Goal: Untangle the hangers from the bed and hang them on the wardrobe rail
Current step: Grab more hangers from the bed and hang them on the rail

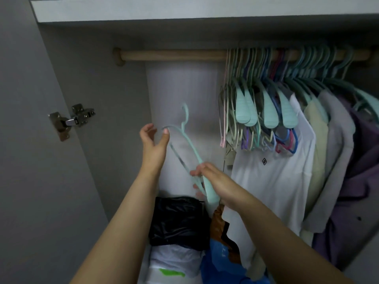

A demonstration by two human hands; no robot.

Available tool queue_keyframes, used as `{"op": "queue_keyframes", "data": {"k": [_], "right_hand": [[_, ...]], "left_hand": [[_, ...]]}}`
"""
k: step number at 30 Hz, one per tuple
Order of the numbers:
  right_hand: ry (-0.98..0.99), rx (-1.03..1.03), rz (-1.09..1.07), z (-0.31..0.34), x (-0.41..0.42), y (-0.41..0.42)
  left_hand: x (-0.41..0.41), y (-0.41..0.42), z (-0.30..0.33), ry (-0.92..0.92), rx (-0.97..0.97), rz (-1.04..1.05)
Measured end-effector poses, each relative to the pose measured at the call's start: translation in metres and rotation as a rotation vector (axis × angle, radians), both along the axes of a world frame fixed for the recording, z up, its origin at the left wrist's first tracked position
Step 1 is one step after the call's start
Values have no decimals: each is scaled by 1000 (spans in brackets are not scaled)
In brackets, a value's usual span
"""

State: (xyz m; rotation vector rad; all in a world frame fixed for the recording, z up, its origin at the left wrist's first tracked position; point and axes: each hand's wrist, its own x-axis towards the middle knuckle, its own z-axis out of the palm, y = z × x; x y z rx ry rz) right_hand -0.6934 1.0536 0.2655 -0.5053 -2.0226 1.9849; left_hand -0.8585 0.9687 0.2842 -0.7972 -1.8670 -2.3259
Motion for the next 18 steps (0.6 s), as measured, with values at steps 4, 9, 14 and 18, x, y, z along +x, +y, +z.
{"op": "queue_keyframes", "data": {"k": [4, 9, 14, 18], "right_hand": [[178, -75, -66, 69, -24, 3], [296, -112, -213, 143, -61, 22], [177, -42, -215, 161, -86, 35], [134, -127, -230, 149, -91, 35]], "left_hand": [[-1, -5, -13, -71, -96, 8], [-7, -20, -23, -62, -117, 110], [-18, -33, -27, -58, -133, 164], [-17, -38, -31, -79, -139, 180]]}}
